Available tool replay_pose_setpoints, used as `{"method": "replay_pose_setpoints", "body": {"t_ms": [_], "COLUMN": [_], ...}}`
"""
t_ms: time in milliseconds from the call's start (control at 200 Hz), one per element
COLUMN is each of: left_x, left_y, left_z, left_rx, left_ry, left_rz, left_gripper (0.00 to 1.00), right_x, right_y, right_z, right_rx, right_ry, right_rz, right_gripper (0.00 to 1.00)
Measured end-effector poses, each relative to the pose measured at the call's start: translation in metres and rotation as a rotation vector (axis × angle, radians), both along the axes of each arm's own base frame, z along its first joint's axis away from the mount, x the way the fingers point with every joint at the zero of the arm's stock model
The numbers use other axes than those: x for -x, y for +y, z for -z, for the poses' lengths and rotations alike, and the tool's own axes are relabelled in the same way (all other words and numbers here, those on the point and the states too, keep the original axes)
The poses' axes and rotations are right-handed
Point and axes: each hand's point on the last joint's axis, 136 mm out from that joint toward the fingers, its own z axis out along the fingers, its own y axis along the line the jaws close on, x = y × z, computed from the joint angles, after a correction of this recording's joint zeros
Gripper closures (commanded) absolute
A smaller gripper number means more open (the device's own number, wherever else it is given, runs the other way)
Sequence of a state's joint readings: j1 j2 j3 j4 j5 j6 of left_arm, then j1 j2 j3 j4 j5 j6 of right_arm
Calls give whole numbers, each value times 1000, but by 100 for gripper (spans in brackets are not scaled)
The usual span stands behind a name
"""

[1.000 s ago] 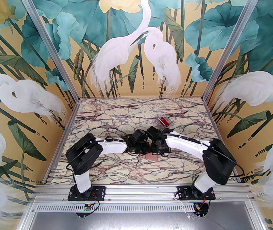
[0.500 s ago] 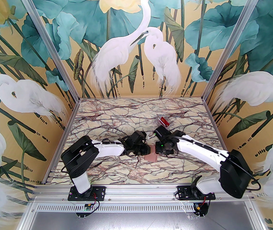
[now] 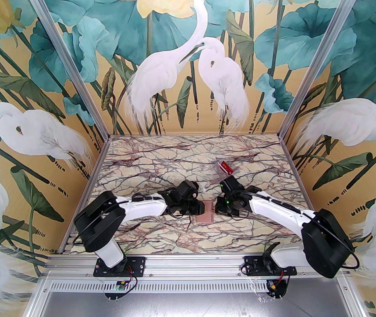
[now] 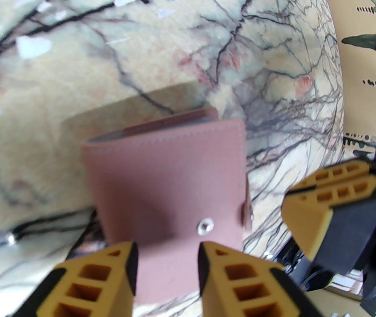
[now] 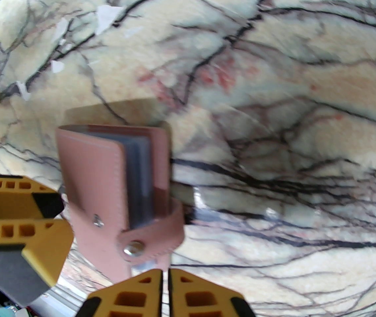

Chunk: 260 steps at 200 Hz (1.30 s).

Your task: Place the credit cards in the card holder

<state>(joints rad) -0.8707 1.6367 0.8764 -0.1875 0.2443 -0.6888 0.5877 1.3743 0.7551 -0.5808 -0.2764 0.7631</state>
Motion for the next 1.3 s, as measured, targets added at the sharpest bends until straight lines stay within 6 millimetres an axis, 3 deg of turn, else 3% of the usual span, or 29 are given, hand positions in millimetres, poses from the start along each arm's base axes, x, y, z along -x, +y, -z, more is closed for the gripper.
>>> {"method": "replay_pose_setpoints", "body": {"t_ms": [135, 225, 450, 700, 1060, 1300], "left_x": [-1, -2, 6, 4, 2, 1], "left_y": [10, 12, 6, 6, 1, -1], "left_z": [-13, -10, 33, 34, 36, 37], "left_rx": [-14, -23, -37, -26, -18, -10], "left_ry": [-28, -20, 68, 75, 74, 77], "left_rz": [-15, -19, 6, 6, 5, 6], "left_gripper": [59, 61, 63, 70, 77, 78], "right_x": [-2, -4, -6, -5, -11, -15], "right_y": [3, 5, 4, 0, 15, 27], "right_z": [-2, -3, -3, 5, 23, 19], "right_rx": [-26, -40, -51, -55, -102, -171], "right_ry": [-4, -6, -10, 3, 40, 32], "right_rz": [0, -1, 0, 11, -6, -5], "right_gripper": [90, 90, 92, 93, 95, 96]}}
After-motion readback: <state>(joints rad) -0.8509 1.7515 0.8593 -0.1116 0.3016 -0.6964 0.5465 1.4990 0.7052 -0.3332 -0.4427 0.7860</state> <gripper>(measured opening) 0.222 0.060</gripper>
